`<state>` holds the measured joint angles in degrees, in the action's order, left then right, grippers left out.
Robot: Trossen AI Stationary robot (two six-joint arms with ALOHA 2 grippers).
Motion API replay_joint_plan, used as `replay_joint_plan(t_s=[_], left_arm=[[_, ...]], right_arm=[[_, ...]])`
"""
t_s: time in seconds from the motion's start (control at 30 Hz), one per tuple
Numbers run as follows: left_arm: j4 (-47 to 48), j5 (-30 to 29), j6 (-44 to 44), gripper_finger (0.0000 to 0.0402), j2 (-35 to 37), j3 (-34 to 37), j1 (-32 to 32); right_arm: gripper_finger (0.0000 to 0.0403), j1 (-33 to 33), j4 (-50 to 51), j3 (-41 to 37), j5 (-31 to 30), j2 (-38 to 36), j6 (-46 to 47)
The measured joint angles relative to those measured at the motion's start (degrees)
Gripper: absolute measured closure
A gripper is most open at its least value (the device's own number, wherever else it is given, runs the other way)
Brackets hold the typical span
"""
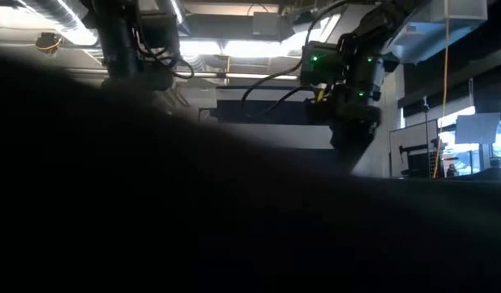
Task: Fold Laundry from Bin
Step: Fold the black shirt
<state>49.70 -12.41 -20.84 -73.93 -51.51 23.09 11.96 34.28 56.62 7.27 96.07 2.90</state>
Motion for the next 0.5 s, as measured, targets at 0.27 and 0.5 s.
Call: replay_joint_plan(t_s=[0.27,0.5], left_arm=[[-0.6,11.8,9.6,0.0241,0.0,1.9,6.0],[-0.9,14.4,12.5,0.0288,0.0,3.0,6.9]], right_arm=[[0.0189,2.4,-3.1,0.0,2.9,0.0,6.1],[0.0189,2.4,-5.9,0.0,2.9,0.0,6.1]])
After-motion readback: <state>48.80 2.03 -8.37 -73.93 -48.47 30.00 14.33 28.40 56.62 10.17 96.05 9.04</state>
